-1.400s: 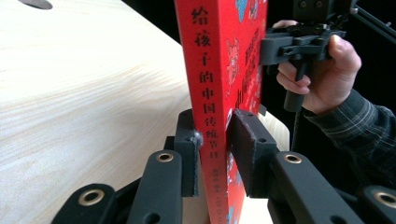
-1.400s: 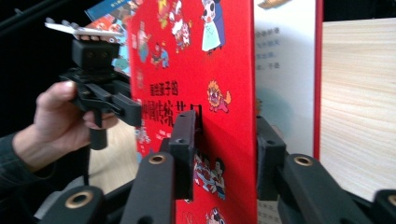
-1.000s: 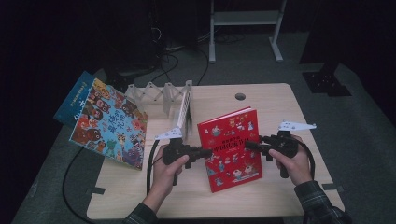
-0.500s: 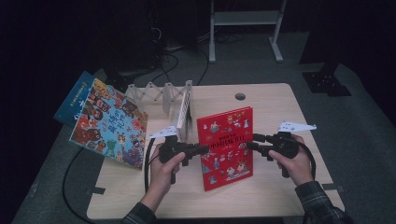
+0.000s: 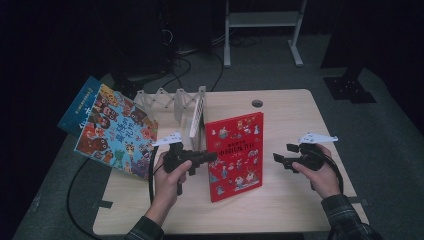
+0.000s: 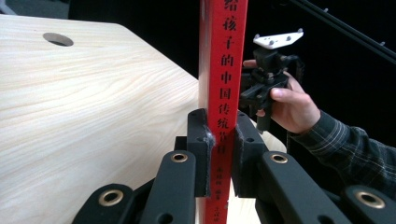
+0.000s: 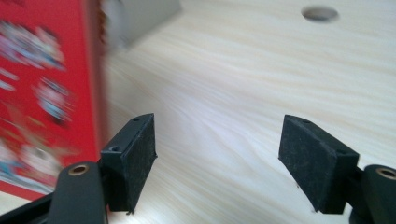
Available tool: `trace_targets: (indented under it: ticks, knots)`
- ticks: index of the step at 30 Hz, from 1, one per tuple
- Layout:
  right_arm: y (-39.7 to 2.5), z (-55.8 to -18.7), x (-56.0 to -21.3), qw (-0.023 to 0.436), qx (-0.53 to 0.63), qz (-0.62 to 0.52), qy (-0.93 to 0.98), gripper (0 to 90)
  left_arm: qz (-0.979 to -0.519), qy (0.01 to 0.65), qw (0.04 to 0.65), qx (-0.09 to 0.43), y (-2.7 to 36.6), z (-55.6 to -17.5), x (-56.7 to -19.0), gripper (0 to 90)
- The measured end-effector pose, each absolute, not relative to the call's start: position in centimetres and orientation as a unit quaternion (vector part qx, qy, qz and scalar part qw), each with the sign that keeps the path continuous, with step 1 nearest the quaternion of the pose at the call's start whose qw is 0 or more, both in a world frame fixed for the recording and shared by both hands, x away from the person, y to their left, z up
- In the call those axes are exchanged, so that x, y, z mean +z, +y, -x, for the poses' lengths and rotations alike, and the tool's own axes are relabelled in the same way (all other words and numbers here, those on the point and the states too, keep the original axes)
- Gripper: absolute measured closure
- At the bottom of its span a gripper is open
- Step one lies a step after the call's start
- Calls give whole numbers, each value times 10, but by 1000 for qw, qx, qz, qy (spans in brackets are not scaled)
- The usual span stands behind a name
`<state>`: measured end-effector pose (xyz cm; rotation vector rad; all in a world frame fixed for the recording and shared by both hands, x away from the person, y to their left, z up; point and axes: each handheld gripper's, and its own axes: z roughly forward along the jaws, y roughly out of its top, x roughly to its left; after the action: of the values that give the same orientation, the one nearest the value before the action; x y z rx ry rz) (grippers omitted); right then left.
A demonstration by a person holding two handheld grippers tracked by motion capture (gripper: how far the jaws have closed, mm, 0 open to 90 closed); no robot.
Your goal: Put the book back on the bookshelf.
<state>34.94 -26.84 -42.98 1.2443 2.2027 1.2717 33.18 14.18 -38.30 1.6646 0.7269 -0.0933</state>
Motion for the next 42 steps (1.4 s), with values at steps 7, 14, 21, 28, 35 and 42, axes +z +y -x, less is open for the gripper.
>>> trace_targets:
  ticks: [7,14,21,28,35,42]
  knots:
    - [-279,-357,-452,165,390,-465,778,243,-722,317,614,-33,151,-329,-378,797]
    - [-279,-364,-464,186,344,-481,784,238,-723,320,611,-23,158,-328,-372,798]
    - [-275,-366,-476,185,315,-482,796,226,-720,331,610,-8,172,-324,-363,798]
    - [-276,-367,-480,189,321,-485,792,178,-706,342,619,3,196,-320,-353,799]
    - [-276,-367,-485,202,338,-485,781,125,-688,353,634,13,223,-313,-345,799]
    - [-276,-368,-486,206,341,-487,777,120,-668,365,648,36,262,-303,-328,798]
